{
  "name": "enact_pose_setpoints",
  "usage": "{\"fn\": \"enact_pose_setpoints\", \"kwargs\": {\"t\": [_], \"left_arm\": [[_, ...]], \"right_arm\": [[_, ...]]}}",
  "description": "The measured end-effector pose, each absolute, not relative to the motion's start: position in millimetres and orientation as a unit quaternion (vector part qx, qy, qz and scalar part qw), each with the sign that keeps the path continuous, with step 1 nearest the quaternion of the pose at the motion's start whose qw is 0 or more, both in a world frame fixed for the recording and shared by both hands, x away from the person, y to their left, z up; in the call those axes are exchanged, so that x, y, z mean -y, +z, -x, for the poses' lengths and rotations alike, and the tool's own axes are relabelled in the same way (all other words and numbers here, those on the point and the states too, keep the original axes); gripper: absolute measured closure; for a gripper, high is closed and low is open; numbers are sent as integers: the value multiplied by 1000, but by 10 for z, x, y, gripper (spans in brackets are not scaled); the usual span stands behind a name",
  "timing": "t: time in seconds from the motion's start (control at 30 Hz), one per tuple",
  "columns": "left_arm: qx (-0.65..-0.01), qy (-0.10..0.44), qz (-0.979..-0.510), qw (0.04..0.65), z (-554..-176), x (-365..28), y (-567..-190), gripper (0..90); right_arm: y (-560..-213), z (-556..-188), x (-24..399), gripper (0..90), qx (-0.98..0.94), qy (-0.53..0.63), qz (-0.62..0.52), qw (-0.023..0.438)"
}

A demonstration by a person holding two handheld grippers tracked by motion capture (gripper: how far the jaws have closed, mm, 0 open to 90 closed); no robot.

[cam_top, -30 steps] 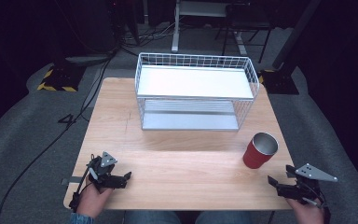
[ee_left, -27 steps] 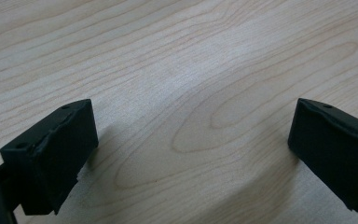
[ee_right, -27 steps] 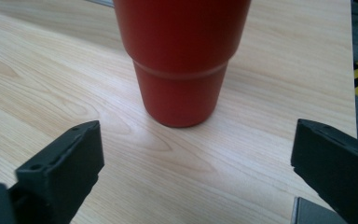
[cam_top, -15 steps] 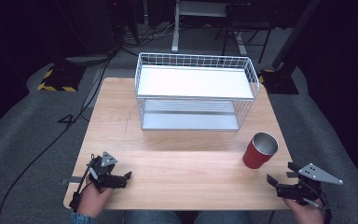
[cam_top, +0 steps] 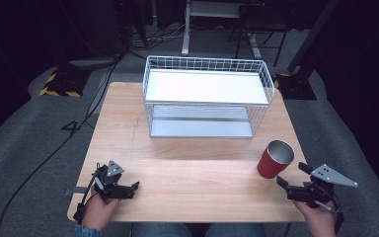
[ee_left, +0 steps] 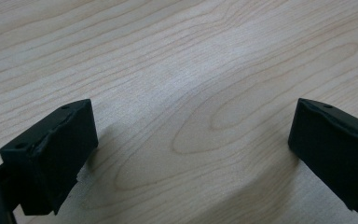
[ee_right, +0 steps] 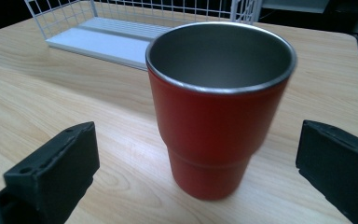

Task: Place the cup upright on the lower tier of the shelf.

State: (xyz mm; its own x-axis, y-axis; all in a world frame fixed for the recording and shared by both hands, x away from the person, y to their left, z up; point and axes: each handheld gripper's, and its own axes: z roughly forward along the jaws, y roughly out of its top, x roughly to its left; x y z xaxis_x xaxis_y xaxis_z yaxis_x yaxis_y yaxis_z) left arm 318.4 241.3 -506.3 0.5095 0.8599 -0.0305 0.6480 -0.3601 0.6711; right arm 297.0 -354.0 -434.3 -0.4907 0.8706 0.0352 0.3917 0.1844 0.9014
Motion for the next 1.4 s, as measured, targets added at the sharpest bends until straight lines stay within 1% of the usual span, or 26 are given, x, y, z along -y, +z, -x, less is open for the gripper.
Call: {"fn": "enact_pose_setpoints", "kwargs": {"t": [0.2,0.83,1.23,1.27,1.33,1.4], "left_arm": [[-464,168,-810,317,-3192,-2415,-5060,16],[-465,166,-809,319,-3193,-2413,-5062,14],[-465,166,-809,318,-3195,-2411,-5061,13],[-465,166,-809,318,-3195,-2411,-5061,13],[-465,166,-809,319,-3196,-2411,-5062,13],[-465,166,-809,318,-3196,-2411,-5062,13]], "right_arm": [[-4363,-3127,3447,0,-729,463,-435,254],[-4537,-3554,3356,0,-728,448,-457,247],[-4621,-3601,3287,9,-722,460,-446,260],[-4626,-3602,3295,14,-720,466,-445,259],[-4629,-3592,3310,60,-713,471,-450,260],[-4628,-3586,3321,66,-712,473,-448,263]]}}
